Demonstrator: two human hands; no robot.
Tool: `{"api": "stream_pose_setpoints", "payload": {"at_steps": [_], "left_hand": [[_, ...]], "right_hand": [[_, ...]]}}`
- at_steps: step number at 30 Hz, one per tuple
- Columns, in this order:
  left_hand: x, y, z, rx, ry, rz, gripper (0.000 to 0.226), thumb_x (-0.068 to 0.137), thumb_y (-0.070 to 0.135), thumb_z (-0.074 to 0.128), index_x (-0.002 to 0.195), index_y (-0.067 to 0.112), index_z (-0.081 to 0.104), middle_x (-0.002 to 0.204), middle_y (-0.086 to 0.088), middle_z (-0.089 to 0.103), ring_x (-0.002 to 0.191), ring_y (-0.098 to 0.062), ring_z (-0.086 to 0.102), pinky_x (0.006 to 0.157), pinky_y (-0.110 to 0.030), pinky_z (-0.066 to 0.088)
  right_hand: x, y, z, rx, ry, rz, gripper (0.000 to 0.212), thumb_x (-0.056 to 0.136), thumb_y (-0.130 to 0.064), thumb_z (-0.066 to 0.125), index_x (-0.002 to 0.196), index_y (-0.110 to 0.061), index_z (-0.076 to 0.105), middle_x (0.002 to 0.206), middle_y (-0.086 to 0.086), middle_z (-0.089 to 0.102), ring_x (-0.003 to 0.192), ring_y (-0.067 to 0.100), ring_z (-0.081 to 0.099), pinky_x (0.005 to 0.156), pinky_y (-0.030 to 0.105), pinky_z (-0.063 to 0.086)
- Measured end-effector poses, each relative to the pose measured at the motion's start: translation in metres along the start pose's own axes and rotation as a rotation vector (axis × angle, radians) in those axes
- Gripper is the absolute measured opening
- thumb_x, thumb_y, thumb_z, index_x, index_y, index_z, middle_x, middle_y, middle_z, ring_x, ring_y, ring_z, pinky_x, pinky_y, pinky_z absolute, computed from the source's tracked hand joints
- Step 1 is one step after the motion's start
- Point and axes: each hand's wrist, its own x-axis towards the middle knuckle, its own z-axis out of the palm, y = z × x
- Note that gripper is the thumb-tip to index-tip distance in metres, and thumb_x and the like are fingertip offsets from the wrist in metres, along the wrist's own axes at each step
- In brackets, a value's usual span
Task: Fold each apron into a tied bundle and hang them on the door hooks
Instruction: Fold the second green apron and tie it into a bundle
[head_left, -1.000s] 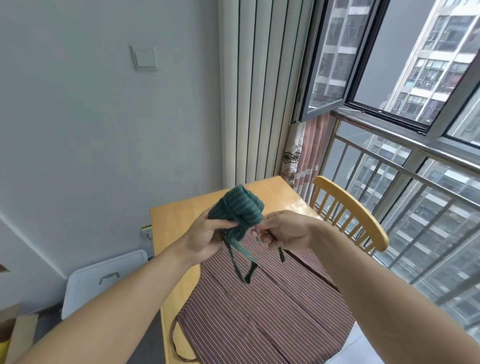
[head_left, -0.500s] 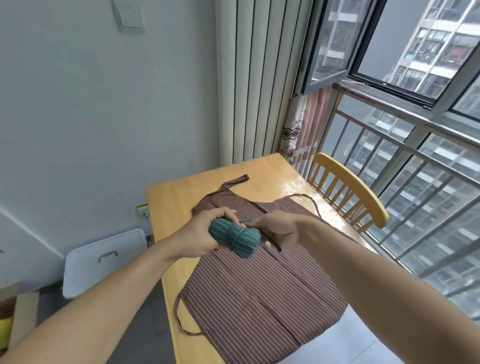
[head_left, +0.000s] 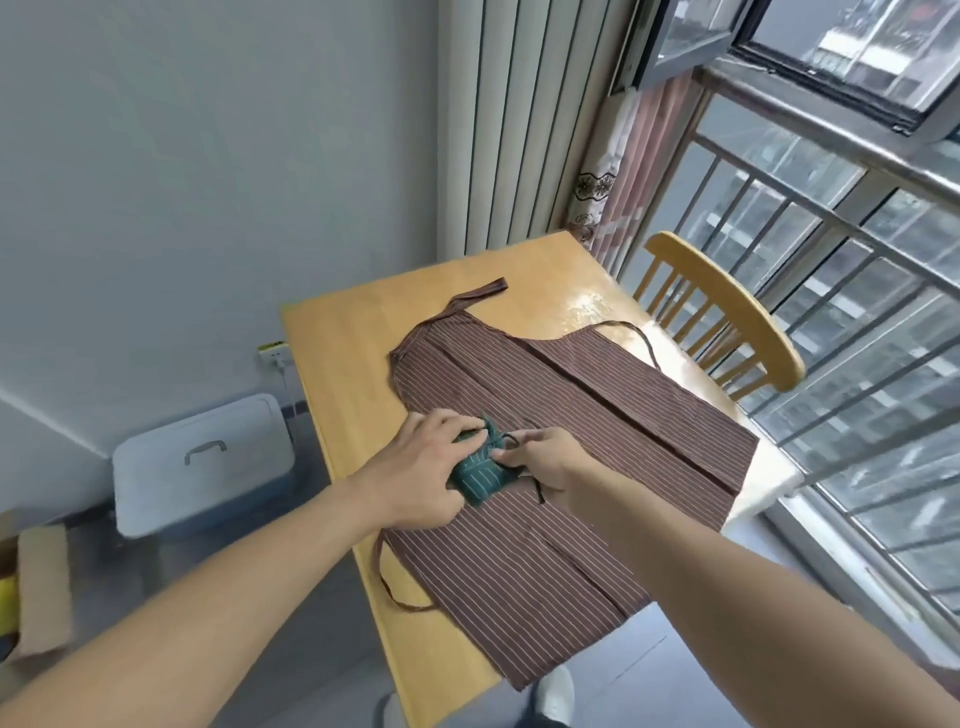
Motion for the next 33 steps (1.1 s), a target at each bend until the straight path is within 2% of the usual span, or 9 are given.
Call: {"api": "stream_pose_setpoints", "payload": {"at_steps": [3,6,9,12,16,19,25,28,33], "left_hand": [[0.006,-0.002,0.041,-0.137,0.072,-0.069,0.055,0.102,0.038,0.042,0.152,0.016,0.044,0.158,0.009,0.033,0.145,-0.010,0.019,0.117,-0.037,0.015],[0.015,-0.008,0.093,-0.094,0.181,-0.114,0.034,0.097,0.032,0.059,0.125,0.018,0.071,0.136,0.006,0.059,0.128,-0.017,0.043,0.103,-0.039,0.036],[0.016,-0.012,0.147,-0.196,0.090,-0.226,0.020,0.094,0.024,0.067,0.106,0.015,0.079,0.117,0.004,0.062,0.111,-0.018,0.051,0.097,-0.038,0.045],[0.010,-0.015,0.177,-0.384,0.034,-0.317,0.015,0.094,0.018,0.069,0.102,0.009,0.078,0.109,0.003,0.059,0.100,-0.014,0.057,0.096,-0.032,0.049],[0.007,-0.019,0.191,-0.483,0.110,-0.366,0.005,0.087,0.013,0.077,0.091,0.010,0.076,0.099,0.006,0.062,0.087,-0.011,0.059,0.083,-0.027,0.053],[0.001,-0.014,0.193,-0.494,0.170,-0.385,0.006,0.085,0.012,0.079,0.090,0.013,0.075,0.093,0.006,0.064,0.084,-0.013,0.061,0.076,-0.033,0.056],[-0.002,-0.002,0.198,-0.509,0.231,-0.360,0.023,0.085,0.015,0.079,0.108,0.014,0.079,0.085,0.005,0.068,0.083,-0.014,0.056,0.071,-0.029,0.053],[-0.004,0.003,0.201,-0.552,0.180,-0.338,0.017,0.085,0.020,0.079,0.100,0.014,0.079,0.085,0.005,0.062,0.089,-0.015,0.052,0.078,-0.025,0.047],[0.000,0.003,0.203,-0.612,0.176,-0.443,0.014,0.094,0.021,0.069,0.090,0.008,0.075,0.083,0.009,0.057,0.091,-0.011,0.048,0.081,-0.028,0.046]], "right_hand": [[0.018,0.038,0.007,0.028,0.175,-0.067,0.012,0.091,0.007,0.068,0.100,-0.001,0.073,0.091,0.014,0.076,0.077,0.020,0.075,0.063,0.028,0.061],[0.051,0.088,0.007,-0.050,0.336,-0.067,0.012,0.088,-0.001,0.075,0.096,-0.011,0.076,0.086,0.005,0.079,0.082,0.021,0.077,0.077,0.039,0.064],[0.076,0.146,0.008,-0.126,0.353,0.039,0.013,0.088,-0.006,0.077,0.098,-0.013,0.074,0.090,0.005,0.078,0.084,0.022,0.076,0.076,0.042,0.064],[0.086,0.179,0.005,-0.267,0.289,0.089,0.007,0.093,-0.010,0.072,0.096,-0.016,0.073,0.096,0.004,0.076,0.084,0.017,0.075,0.074,0.038,0.065],[0.076,0.169,-0.013,-0.725,0.257,-0.103,0.018,0.100,-0.025,0.062,0.089,-0.022,0.077,0.080,-0.007,0.074,0.068,0.013,0.070,0.064,0.029,0.059],[0.061,0.159,-0.027,-1.012,0.247,-0.228,0.020,0.101,-0.031,0.060,0.086,-0.027,0.073,0.074,-0.009,0.071,0.059,0.008,0.062,0.062,0.033,0.056],[0.060,0.152,-0.026,-1.234,0.084,-0.575,0.014,0.094,-0.008,0.063,0.093,-0.019,0.072,0.087,-0.005,0.073,0.072,0.015,0.066,0.066,0.036,0.056],[0.066,0.146,-0.022,-1.248,-0.012,-0.637,0.019,0.090,-0.001,0.062,0.091,-0.018,0.068,0.088,-0.004,0.070,0.076,0.016,0.064,0.069,0.037,0.055],[0.072,0.122,-0.024,-1.122,-0.185,-0.690,0.020,0.095,-0.006,0.062,0.107,-0.019,0.073,0.100,-0.007,0.072,0.092,0.003,0.059,0.082,0.017,0.049]]}}
